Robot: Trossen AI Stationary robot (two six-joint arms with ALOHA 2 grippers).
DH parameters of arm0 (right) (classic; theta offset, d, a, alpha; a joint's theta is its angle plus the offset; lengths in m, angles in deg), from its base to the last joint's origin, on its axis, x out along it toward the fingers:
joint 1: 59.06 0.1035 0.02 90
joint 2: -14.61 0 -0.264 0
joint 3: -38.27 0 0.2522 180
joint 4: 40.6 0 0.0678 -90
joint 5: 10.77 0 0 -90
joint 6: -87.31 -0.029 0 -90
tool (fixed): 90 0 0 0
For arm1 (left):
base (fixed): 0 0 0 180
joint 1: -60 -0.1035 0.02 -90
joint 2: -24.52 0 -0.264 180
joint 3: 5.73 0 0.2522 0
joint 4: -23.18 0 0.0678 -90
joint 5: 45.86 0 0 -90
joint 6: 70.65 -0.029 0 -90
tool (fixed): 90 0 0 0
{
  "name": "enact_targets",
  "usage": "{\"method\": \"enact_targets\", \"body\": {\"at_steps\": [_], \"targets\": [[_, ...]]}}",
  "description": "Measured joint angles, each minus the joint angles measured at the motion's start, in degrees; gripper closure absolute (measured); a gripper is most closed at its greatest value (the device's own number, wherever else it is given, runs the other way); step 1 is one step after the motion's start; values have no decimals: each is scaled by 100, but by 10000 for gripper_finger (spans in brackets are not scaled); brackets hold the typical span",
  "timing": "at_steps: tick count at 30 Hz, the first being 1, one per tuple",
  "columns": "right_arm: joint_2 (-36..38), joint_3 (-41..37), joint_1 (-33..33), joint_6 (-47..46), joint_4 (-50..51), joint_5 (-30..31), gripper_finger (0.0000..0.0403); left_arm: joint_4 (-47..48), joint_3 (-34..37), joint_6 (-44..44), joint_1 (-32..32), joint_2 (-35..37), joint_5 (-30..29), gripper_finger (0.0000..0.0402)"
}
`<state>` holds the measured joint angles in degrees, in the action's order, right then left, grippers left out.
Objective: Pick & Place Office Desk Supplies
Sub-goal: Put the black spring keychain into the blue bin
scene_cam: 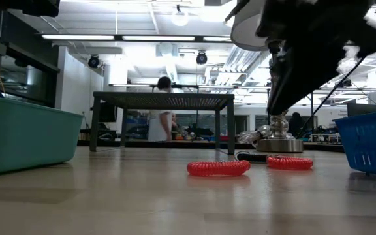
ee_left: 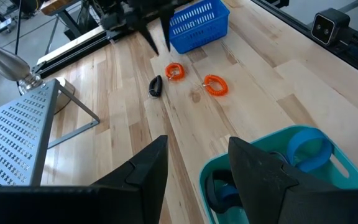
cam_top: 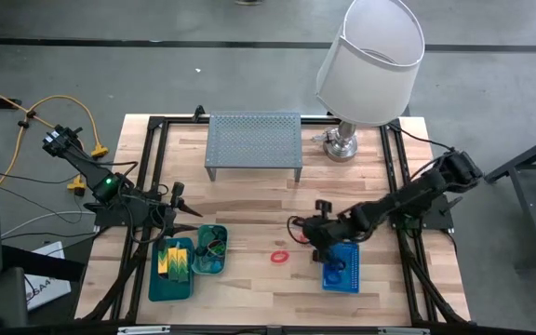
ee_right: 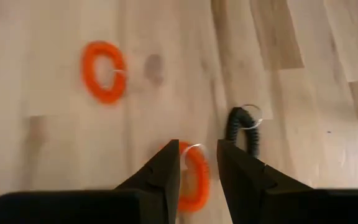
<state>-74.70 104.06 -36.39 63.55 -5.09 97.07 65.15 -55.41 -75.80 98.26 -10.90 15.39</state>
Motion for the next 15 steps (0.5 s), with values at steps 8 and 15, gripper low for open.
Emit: {"method": "enact_targets", "body": {"at_steps": [8, 15], "targets": [[-526, -2, -540, -8, -259, -194, 308, -1, 0, 0, 0, 1, 1, 240], [-841, -2, -788, -60, -410, -632, 308, -16, 0, 0, 0, 2, 2, 240]]}}
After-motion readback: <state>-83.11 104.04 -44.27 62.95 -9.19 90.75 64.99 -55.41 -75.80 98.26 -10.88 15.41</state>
